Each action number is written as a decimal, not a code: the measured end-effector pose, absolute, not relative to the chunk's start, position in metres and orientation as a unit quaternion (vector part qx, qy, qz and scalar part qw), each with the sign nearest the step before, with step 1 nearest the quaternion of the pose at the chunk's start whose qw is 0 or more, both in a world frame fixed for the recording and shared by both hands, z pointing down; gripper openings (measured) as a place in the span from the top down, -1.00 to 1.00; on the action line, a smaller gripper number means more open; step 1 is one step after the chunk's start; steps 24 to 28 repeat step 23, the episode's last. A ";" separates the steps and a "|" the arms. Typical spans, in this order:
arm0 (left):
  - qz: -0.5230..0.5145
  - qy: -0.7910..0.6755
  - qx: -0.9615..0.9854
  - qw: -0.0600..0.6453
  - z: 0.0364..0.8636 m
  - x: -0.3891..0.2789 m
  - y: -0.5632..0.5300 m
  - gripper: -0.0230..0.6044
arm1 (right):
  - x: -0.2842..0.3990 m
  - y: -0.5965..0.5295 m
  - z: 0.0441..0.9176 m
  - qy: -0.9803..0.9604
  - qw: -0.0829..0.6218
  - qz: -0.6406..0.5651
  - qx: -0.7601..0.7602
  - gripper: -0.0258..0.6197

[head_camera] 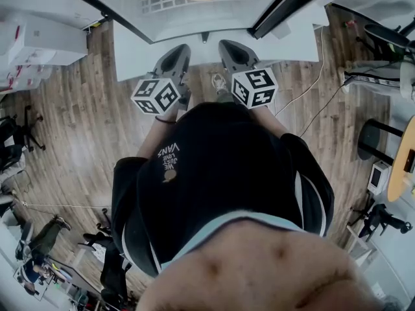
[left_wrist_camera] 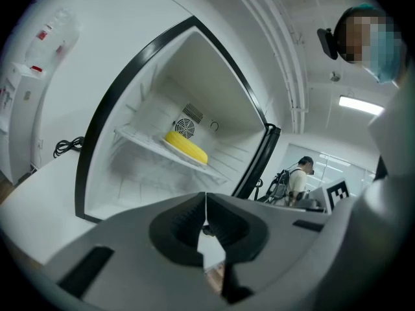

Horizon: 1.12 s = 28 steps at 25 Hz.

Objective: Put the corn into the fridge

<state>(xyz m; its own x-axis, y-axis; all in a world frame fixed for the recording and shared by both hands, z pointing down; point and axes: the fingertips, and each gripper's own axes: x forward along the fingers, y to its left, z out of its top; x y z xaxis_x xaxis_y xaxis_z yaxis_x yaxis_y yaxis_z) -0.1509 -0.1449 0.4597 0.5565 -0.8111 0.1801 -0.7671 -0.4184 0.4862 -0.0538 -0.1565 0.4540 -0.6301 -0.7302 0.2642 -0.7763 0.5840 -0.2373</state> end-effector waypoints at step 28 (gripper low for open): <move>-0.045 -0.464 0.843 0.268 0.459 -0.146 -0.149 0.86 | -0.055 -0.163 0.450 -0.887 0.065 0.165 0.426 0.88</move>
